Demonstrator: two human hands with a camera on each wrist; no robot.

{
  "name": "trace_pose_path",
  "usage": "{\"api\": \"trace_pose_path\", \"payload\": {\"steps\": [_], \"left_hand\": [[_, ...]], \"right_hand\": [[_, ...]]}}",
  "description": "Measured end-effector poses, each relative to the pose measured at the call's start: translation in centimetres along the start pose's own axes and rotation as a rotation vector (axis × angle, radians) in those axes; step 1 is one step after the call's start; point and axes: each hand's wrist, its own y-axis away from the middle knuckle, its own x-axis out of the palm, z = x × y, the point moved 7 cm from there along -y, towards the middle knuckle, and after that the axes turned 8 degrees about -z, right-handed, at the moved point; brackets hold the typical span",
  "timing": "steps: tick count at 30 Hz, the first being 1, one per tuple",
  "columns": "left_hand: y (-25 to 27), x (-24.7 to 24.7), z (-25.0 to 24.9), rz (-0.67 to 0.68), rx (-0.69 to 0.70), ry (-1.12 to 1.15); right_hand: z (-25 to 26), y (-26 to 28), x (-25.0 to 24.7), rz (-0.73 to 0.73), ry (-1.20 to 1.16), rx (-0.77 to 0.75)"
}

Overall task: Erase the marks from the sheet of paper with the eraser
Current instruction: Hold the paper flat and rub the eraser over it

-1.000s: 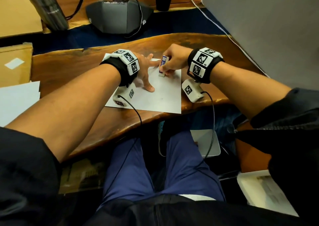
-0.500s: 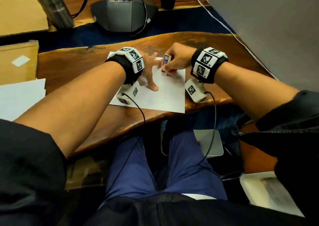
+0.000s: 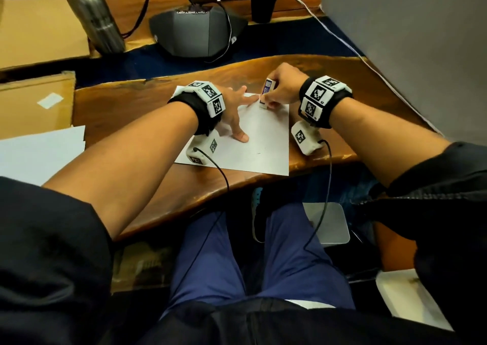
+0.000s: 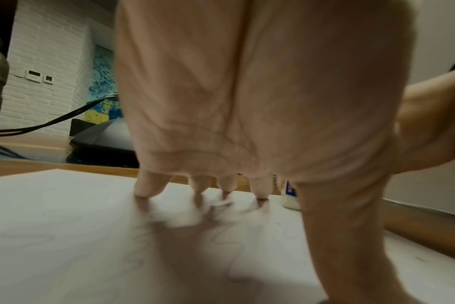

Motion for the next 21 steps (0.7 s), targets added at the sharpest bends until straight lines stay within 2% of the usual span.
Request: {"api": "trace_pose_path", "payload": {"steps": [4,9,13,16,18,21], "left_hand": [[0.3,-0.4,0.1,-0.101,0.04,0.107],[0.4,1.8,0.3,-0.01,0.068,0.153],[0.5,2.2,-0.2,-0.011,0.091,0.111],[0.5,2.0,-0.2,-0.001,0.092,0.074],[0.5,1.8,-0.4,0.009,0.087,0.072],[0.3,1.9,-0.4,0.017,0.084,0.056]], "right_hand": [[-0.3,-0.6,-0.2,-0.015,0.02,0.023],[0.2,-1.0,-0.5,-0.038,0.024,0.024],[0.6,0.0,0.0,-0.062,0.044,-0.083],[1.3,1.0,0.9,0.103,0.155,-0.203],[1.6,0.7,0.6,0.15,0.198,-0.205],[1.3,-0.7,-0.8,0.025,0.135,-0.142]]}}
